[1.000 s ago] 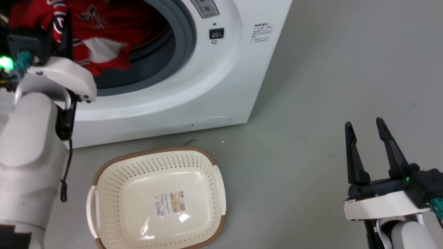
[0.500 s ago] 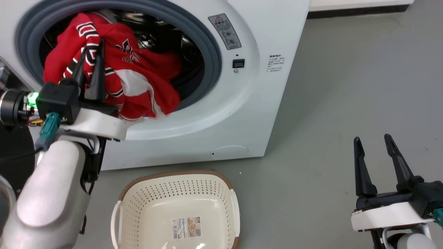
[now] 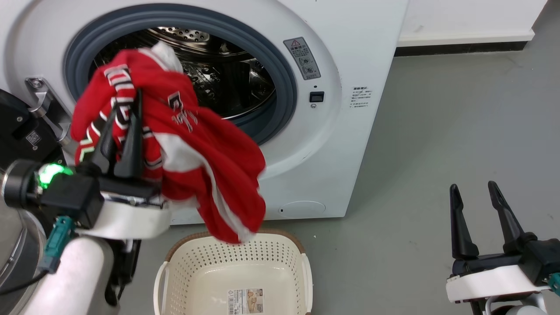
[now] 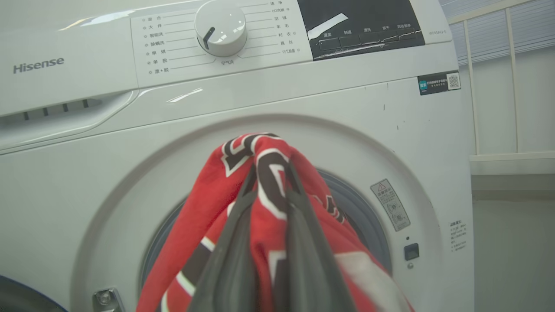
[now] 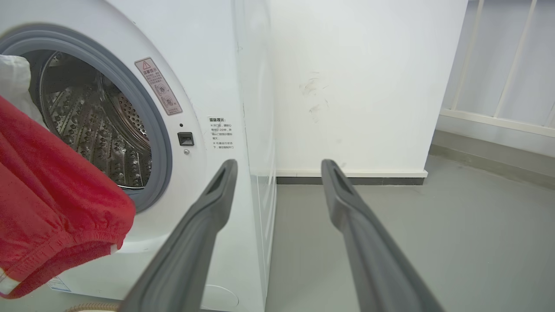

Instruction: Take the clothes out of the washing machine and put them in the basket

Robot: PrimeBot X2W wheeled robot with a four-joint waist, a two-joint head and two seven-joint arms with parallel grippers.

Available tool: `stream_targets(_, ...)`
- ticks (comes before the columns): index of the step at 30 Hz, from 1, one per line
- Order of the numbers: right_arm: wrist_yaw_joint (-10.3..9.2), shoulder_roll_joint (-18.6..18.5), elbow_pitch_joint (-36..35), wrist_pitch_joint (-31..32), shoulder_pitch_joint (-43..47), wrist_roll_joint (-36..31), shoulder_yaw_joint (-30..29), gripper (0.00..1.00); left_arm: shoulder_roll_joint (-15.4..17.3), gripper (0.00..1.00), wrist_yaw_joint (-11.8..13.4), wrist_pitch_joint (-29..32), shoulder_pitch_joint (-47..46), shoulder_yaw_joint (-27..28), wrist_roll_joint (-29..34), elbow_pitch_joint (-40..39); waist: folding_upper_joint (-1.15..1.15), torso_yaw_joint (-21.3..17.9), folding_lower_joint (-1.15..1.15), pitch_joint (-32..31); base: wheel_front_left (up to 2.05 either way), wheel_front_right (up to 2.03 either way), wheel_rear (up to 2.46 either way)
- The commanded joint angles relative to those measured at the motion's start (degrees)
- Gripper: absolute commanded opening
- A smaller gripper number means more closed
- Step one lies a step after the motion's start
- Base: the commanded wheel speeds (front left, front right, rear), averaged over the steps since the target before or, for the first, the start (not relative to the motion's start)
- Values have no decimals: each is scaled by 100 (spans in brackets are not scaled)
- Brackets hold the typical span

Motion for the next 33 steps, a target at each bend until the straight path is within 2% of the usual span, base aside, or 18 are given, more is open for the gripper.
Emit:
stream_targets(1,-6,7,-22,-14,64,-7,14,100,-9,0,15,51,210,-18,-69,-75,0,7,1,-1,0,0,0)
stream_targets(7,-6,7,-52,-13,44,-33,-34,100,-62,0,-122,340,754,-285,-312,-100,0,44,1,64,0,0,0)
stream_targets(13,-6,7,-84,-14,-117,-87,-3,100,-96,0,-286,452,1014,-584,-367,455,0,-4,1,292,0,0,0)
stream_targets(22,-6,6,-137,-13,-262,-137,48,100,-366,0,-664,175,659,-950,-342,2392,0,-257,1,945,0,0,0)
stream_targets(27,-6,8,-249,-14,-444,-177,36,100,-623,0,-921,59,39,-1155,-221,3647,0,-443,1,1597,0,0,0)
stream_targets(33,-6,8,-346,-14,-677,-144,62,100,-741,0,-1143,6,-694,-1348,-25,4847,0,-666,1,2308,0,0,0)
